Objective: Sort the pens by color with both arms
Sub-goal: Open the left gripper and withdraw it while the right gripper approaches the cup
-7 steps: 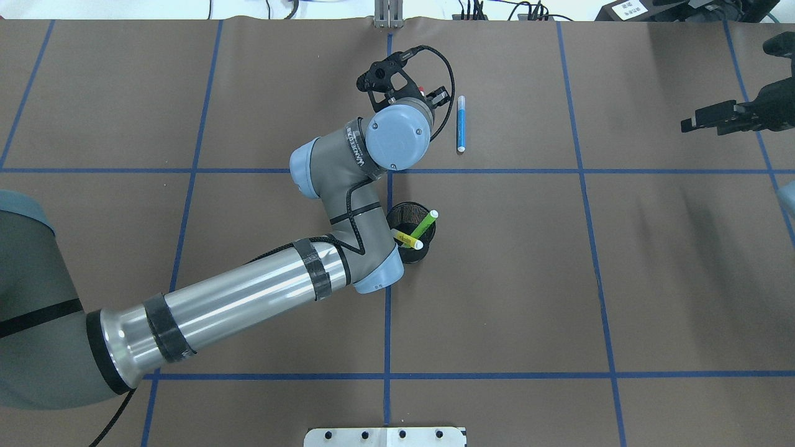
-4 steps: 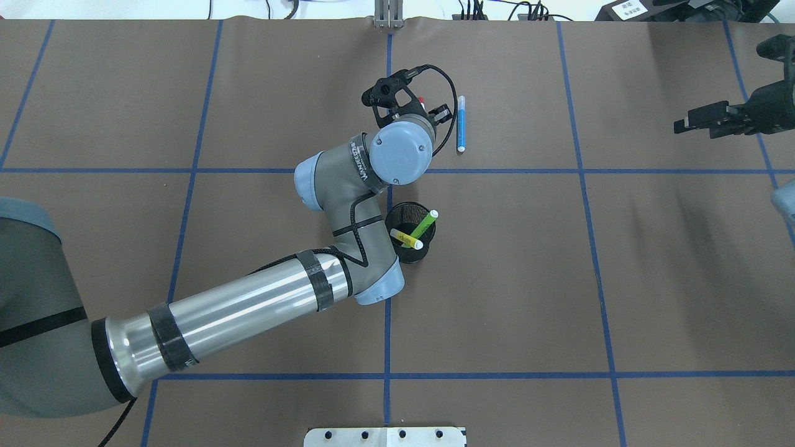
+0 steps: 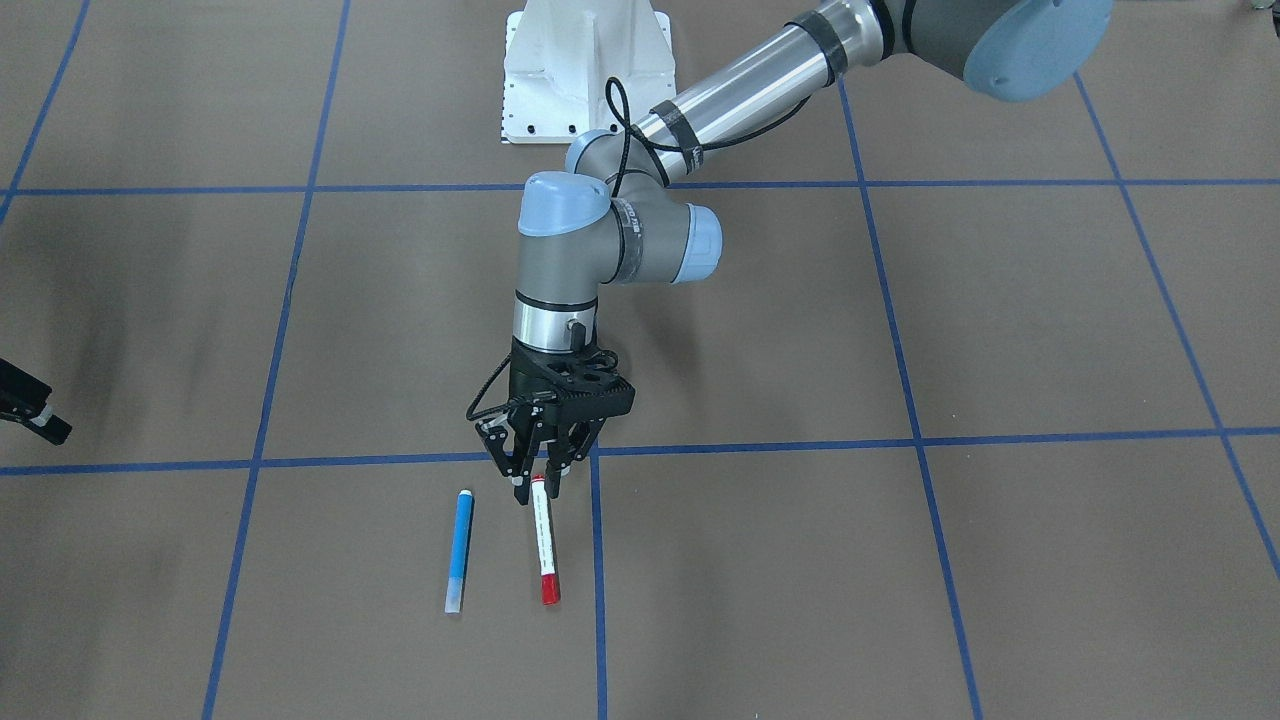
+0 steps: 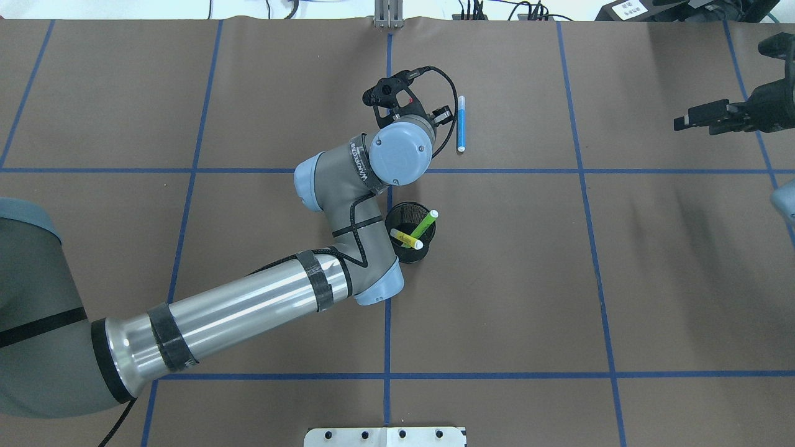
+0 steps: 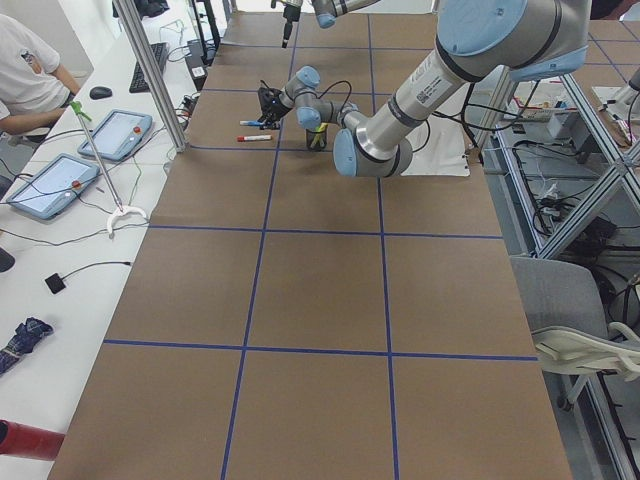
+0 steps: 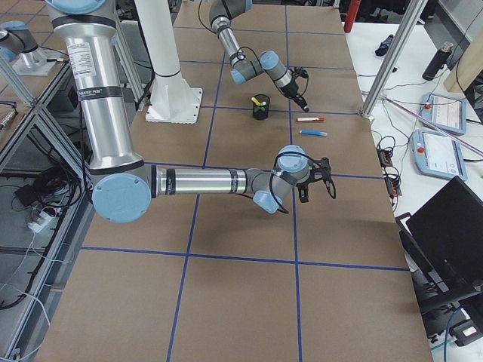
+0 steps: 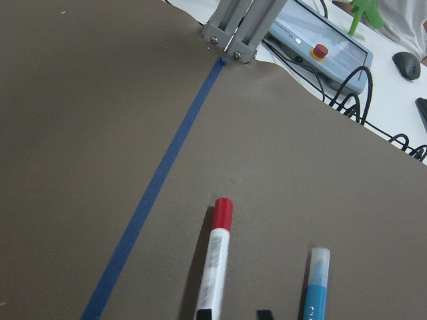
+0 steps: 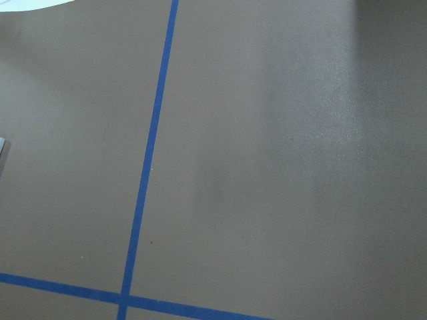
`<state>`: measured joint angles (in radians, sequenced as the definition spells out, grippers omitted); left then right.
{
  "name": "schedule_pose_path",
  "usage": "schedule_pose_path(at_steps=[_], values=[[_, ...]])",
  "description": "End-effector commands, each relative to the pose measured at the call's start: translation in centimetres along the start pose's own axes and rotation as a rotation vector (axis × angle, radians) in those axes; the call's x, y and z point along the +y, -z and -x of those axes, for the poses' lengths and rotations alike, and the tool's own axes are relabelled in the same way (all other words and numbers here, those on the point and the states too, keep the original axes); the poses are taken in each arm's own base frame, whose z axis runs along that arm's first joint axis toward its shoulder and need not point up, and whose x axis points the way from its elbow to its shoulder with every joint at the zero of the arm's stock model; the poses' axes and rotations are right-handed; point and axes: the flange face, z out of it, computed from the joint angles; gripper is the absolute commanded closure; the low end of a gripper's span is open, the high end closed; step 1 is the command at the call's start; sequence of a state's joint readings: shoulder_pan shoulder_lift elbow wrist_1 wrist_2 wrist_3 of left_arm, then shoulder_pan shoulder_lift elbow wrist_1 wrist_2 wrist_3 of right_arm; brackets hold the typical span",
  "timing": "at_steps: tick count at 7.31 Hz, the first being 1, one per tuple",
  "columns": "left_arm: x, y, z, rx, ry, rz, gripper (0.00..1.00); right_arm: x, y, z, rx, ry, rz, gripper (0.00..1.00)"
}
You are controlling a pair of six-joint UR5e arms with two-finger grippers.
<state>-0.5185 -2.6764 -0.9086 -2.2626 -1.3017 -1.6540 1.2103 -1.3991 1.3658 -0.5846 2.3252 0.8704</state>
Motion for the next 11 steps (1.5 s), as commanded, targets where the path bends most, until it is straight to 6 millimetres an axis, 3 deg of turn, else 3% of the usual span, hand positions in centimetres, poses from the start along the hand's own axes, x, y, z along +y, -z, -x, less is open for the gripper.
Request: schedule_pose_path(at_steps=[1, 2, 3, 5, 6, 7, 8, 9, 10, 11], values=[[-0.8, 2.1, -1.8, 0.051, 0.017, 0.005, 0.19, -0.4, 0.1, 0.7, -0.008, -0.001, -0.006, 0.0], [-2.8, 4.8, -3.7, 0.113, 0.039, 0.002, 0.2, -0.8, 0.0, 2.1, -0.023, -0.035, -0.008, 0.0], [-5.7, 6.2, -1.0, 0.136, 0.051, 0.055, 0.21, -1.9, -0.7, 5.0, -0.053, -0.085, -0.008, 0.0], [-13.2, 10.3, 9.4, 0.147, 0.023, 0.192, 0.21, -3.0, -2.6, 13.4, -0.134, -0.268, 0.024, 0.0], [-16.2, 12.6, 14.2, 0.149, -0.031, 0.227, 0.21, -2.2, -3.7, 19.0, -0.181, -0.328, 0.038, 0.0], [-20.4, 13.8, 19.7, 0.122, -0.093, 0.242, 0.21, 0.6, -5.5, 24.2, -0.205, -0.361, 0.025, 0.0], [-24.0, 14.1, 24.4, 0.083, -0.115, 0.292, 0.21, 2.8, -7.4, 27.5, -0.224, -0.408, 0.065, 0.01], [-28.1, 15.2, 27.5, 0.07, -0.117, 0.332, 0.21, 4.7, -9.8, 32.2, -0.209, -0.426, 0.139, 0.01], [-31.4, 16.5, 31.9, 0.049, -0.138, 0.373, 0.21, 4.8, -11.3, 37.9, -0.152, -0.434, 0.192, 0.01], [-33.6, 17.4, 35.4, 0.039, -0.176, 0.4, 0.21, 5.3, -11.7, 41.3, -0.139, -0.423, 0.226, 0.02]])
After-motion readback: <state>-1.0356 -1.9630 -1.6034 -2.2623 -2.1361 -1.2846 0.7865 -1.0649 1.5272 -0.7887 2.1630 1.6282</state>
